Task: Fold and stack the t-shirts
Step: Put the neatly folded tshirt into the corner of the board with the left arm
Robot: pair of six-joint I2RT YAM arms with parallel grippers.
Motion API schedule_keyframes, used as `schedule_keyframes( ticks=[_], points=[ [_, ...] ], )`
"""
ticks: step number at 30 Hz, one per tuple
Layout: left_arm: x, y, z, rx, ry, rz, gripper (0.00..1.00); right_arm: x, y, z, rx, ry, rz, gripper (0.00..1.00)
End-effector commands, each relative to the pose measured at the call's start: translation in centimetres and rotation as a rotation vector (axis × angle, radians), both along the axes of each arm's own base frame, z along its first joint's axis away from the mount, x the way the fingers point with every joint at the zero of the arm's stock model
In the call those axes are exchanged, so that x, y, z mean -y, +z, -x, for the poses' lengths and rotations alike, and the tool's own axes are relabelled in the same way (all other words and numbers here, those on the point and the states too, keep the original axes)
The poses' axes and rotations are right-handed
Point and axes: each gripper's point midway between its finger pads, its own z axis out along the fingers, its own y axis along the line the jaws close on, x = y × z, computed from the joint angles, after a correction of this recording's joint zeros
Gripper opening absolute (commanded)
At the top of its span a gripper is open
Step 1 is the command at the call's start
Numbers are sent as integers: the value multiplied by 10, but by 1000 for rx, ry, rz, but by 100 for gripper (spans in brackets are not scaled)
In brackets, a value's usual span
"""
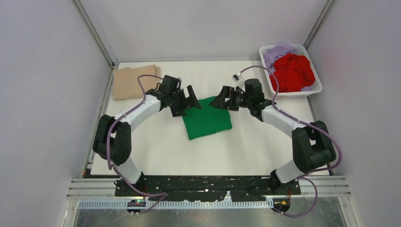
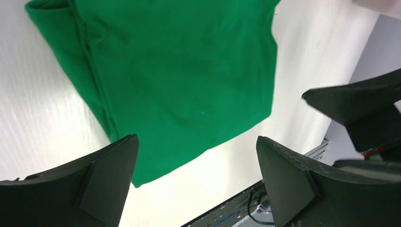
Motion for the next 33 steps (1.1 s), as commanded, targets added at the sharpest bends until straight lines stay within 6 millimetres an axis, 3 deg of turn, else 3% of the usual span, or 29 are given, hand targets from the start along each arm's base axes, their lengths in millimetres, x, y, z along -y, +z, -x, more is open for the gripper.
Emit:
schedule_keyframes(
  ticks=[1, 8, 12, 17, 22, 29, 33],
  points=[
    [-15, -12, -3, 33, 2, -53, 100, -19, -25, 26, -70, 84, -55, 95],
    [-38, -47, -18, -42, -25, -155, 100, -1, -116, 41, -273, 5, 74, 95],
    [-39, -60, -19, -60, -76, -181, 100, 4, -140, 52, -331, 21, 109, 95],
    [-36, -75, -17, -95, -97, -177, 98, 7, -134, 49, -292, 30, 140, 96],
    [-26, -86, -16, -135, -108, -128, 89, 10, -125, 47, -261, 29, 158, 95],
    [-13, -98, -16, -157, -130, -108, 62, 10, -120, 49, -248, 32, 150, 96],
    [-12, -97, -16, -110, -156, -154, 39, 10, -120, 47, -246, 19, 143, 95]
  ],
)
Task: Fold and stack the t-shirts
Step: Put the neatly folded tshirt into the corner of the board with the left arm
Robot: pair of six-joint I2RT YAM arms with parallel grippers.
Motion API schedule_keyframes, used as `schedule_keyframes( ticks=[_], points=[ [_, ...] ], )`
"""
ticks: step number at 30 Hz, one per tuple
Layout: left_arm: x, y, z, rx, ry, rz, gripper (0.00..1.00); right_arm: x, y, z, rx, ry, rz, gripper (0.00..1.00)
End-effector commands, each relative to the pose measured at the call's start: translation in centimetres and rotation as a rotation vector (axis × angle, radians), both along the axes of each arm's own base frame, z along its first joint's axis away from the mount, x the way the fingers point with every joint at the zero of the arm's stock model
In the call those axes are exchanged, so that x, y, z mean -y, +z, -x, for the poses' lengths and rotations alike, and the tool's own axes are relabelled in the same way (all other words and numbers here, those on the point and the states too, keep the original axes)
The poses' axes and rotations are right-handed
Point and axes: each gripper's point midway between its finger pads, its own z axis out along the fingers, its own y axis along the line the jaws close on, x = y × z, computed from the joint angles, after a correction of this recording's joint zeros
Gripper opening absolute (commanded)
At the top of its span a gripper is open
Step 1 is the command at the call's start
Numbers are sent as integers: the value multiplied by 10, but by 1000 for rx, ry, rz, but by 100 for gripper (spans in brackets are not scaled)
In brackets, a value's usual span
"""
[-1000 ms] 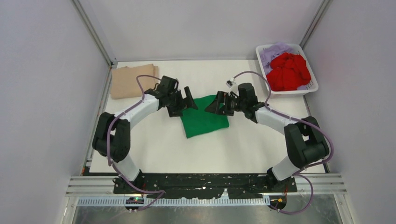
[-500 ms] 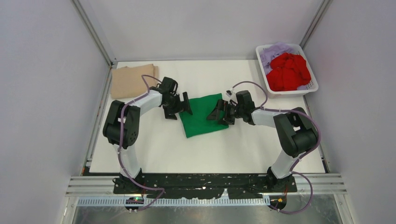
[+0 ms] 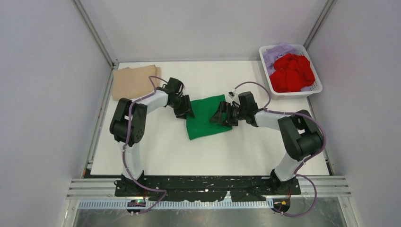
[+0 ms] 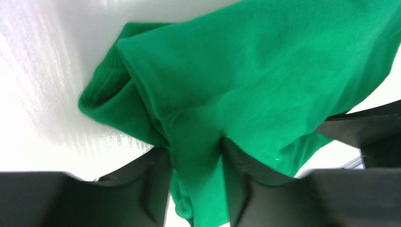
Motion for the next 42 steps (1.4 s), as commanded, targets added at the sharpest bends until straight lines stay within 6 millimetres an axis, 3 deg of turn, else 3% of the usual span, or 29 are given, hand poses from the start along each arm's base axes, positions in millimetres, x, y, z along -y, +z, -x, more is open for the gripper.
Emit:
schedule_keyframes(
  ticks=[1, 3, 4, 9, 12, 20, 21, 23, 27, 34, 38, 42],
  points=[
    [7, -4, -1, 50, -55, -40, 33, 11, -10, 4, -10, -32, 58, 95],
    [3, -2, -4, 65, -63, -66, 7, 8, -4, 4, 3, -26, 33, 95],
    [2, 1, -7, 78, -67, -80, 0, 8, 1, 4, 17, -23, 21, 96],
    [-25, 26, -33, 214, -53, -246, 0, 27, 5, -2, 70, -101, 39, 95],
    [-55, 50, -55, 321, -32, -420, 0, 43, 17, -9, 124, -179, 12, 95],
    [-121, 95, -113, 446, -16, -816, 0, 113, 21, -23, 186, -456, 156, 95],
    [-125, 105, -129, 494, 11, -841, 0, 124, 23, -23, 202, -498, 197, 96],
    [-144, 113, -136, 484, -3, -916, 0, 142, 28, -22, 236, -561, 267, 95],
    [-169, 140, -166, 538, 39, -951, 0, 174, 45, -21, 326, -694, 362, 96],
    [-216, 184, -214, 664, 103, -1020, 0, 200, 55, -14, 388, -788, 446, 95],
    [-238, 200, -230, 700, 145, -1012, 0, 210, 51, -14, 375, -812, 497, 95],
    [-249, 217, -233, 724, 193, -986, 0, 211, 49, -16, 366, -812, 519, 95]
  ],
)
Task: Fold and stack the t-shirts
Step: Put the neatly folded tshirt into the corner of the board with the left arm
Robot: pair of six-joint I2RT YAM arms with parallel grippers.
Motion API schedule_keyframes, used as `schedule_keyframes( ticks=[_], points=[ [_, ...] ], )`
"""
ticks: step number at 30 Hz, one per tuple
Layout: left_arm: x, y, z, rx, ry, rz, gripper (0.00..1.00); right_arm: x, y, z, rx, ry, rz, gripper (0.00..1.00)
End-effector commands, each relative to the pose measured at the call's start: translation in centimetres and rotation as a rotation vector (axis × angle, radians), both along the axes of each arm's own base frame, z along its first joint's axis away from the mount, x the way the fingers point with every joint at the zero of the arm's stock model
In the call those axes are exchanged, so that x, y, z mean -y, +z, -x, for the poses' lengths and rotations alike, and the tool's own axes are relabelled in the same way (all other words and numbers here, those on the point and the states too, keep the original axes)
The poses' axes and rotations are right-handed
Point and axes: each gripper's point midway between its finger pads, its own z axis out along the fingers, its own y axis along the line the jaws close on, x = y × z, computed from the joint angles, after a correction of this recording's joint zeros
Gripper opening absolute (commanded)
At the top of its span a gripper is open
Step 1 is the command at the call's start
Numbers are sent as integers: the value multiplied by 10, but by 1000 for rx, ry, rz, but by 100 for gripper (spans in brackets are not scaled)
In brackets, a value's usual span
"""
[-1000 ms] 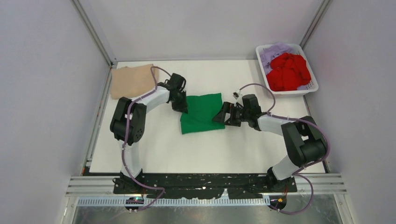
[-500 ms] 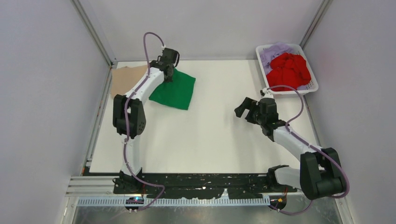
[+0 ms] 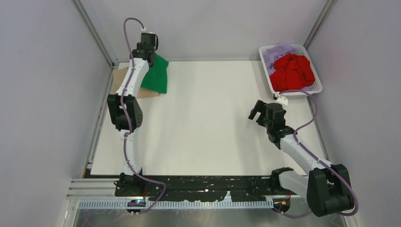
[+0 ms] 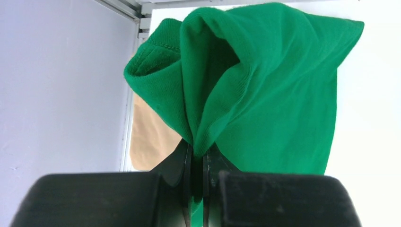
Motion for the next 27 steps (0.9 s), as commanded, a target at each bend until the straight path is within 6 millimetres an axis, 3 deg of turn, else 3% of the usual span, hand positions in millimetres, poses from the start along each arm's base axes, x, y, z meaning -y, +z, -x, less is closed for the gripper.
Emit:
schedule_keyframes(
  ticks=[1, 7, 16, 18, 23, 27],
  points=[
    [-15, 55, -12, 147, 17, 7, 0, 12, 4, -5, 5, -47, 57, 95],
    [-38, 73, -6, 182, 30, 32, 0, 15, 5, -6, 3, -62, 69, 95],
    [-66, 58, 0, 118, 18, 37, 0, 24, 2, -1, -27, -95, 106, 95],
    [-82, 55, 3, 102, 11, 65, 0, 24, 1, -1, -31, -95, 107, 96],
    [-78, 43, -2, 80, -99, 131, 0, 25, -5, -2, -56, -96, 119, 96],
    [-90, 30, -11, 61, -92, 119, 0, 26, -8, -3, -73, -99, 132, 96]
  ],
)
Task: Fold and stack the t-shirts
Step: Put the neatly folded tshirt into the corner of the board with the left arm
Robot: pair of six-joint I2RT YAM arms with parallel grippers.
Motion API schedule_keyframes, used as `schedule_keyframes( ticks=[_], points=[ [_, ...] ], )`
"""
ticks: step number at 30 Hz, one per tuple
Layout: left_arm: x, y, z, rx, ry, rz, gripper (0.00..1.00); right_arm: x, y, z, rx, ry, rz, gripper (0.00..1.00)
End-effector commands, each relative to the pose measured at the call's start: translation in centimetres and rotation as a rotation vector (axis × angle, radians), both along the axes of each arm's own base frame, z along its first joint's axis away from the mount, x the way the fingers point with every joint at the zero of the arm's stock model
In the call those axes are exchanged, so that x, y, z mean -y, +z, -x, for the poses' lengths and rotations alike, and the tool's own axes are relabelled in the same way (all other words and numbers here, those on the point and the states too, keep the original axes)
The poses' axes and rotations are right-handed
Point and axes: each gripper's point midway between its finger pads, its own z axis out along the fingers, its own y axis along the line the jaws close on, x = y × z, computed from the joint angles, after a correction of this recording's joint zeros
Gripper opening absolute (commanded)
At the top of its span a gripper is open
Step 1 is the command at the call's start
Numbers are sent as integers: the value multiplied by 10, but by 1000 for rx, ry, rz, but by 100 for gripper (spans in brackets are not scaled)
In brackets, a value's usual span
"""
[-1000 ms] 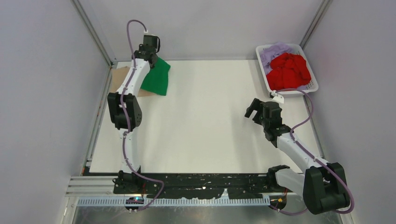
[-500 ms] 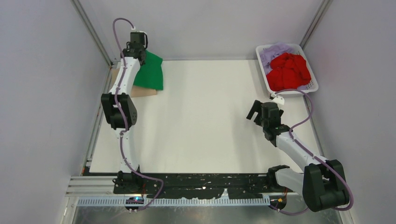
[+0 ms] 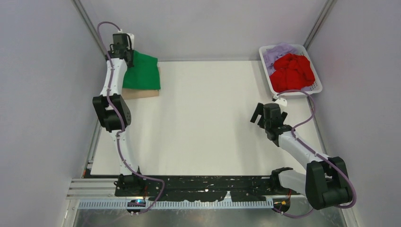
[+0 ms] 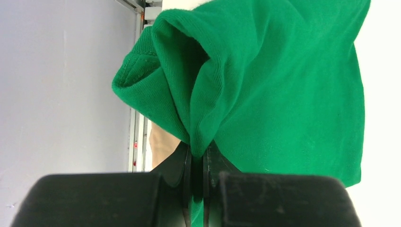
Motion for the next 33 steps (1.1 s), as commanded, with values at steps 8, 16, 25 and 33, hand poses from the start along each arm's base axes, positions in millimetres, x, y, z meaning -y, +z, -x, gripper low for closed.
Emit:
schedule_keyframes(
  ticks=[8, 16, 25, 33],
  points=[
    [-38, 24, -33, 112, 52, -103, 8, 8, 13, -11, 10, -35, 47, 95],
    [-61, 26, -47, 205, 207, -119, 71, 11, 24, -8, 25, -42, 57, 95],
    [-35, 67, -24, 341, 305, 133, 99, 9, 43, -2, 81, -34, 31, 95],
    [59, 64, -6, 343, 102, 608, 99, -3, 62, 5, 158, 14, -42, 96]
  ],
)
